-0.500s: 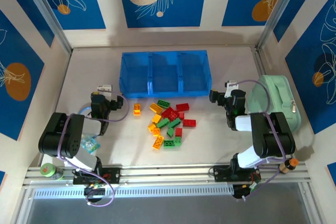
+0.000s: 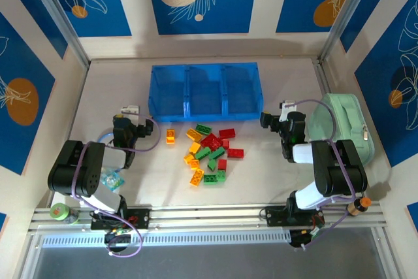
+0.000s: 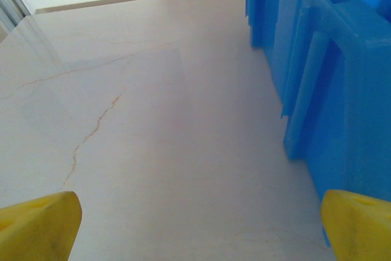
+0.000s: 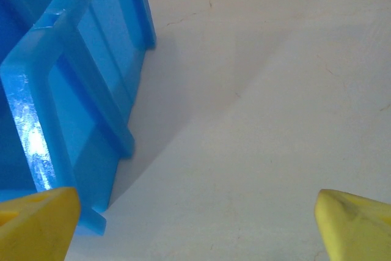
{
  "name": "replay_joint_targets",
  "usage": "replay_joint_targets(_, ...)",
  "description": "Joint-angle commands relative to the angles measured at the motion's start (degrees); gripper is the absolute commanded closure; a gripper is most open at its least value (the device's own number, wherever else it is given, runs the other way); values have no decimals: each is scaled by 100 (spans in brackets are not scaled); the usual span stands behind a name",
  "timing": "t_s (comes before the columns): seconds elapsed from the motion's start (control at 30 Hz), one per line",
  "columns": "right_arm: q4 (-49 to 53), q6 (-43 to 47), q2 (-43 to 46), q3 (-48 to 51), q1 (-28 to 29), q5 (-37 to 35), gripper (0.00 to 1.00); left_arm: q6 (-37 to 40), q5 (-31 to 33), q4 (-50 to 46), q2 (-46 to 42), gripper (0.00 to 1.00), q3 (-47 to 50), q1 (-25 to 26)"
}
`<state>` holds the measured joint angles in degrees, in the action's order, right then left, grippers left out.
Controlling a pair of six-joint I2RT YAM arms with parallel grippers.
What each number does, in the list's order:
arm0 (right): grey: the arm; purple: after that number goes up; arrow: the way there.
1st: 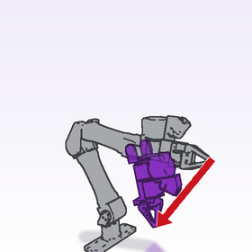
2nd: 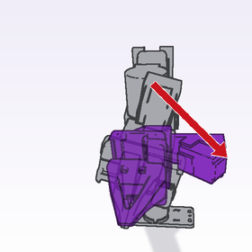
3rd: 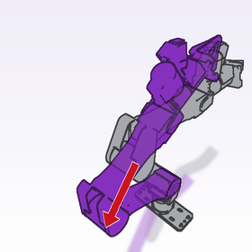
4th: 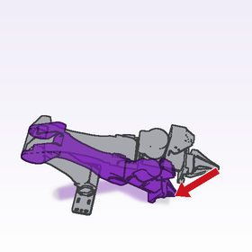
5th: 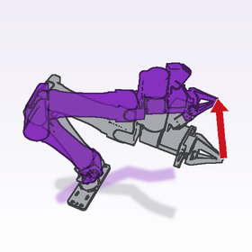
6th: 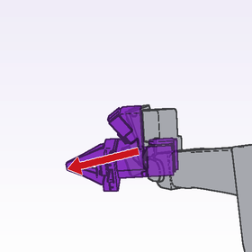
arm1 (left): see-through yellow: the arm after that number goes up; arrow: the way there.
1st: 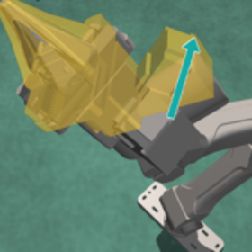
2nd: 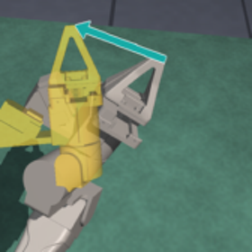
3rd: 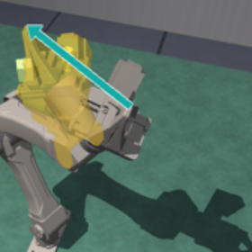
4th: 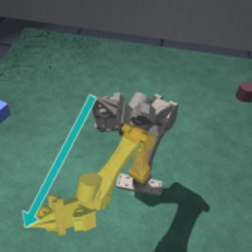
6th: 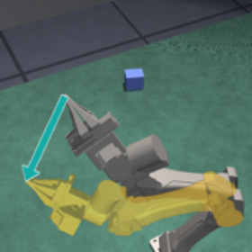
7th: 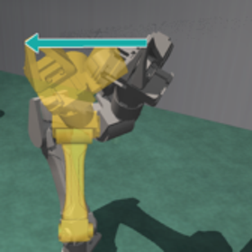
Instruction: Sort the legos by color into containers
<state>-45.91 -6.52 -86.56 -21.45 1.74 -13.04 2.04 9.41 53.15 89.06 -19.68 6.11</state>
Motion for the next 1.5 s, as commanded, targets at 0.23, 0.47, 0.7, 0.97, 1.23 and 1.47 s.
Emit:
replay_joint_targets(0.23,-213,-46,-70,-156,-38,82,1,51,-97,165,59,0,-128,-85)
replay_joint_targets(0.47,-217,-42,-71,-153,-38,85,1,51,-97,170,59,0,-124,-90)
replay_joint_targets(0.7,-211,-42,-71,-154,-35,82,1,51,-97,170,59,0,-125,-94)
replay_joint_targets(0.97,-219,-48,-58,-169,-33,104,1,12,-20,183,59,0,-118,-121)
replay_joint_targets(1.23,1723,535,1745,-606,338,369,1,16,1694,-1943,-1569,0,-773,352)
replay_joint_targets(1.47,5134,-2122,2825,-1677,39,1093,1,-988,1174,-4876,-2471,0,-2223,483)
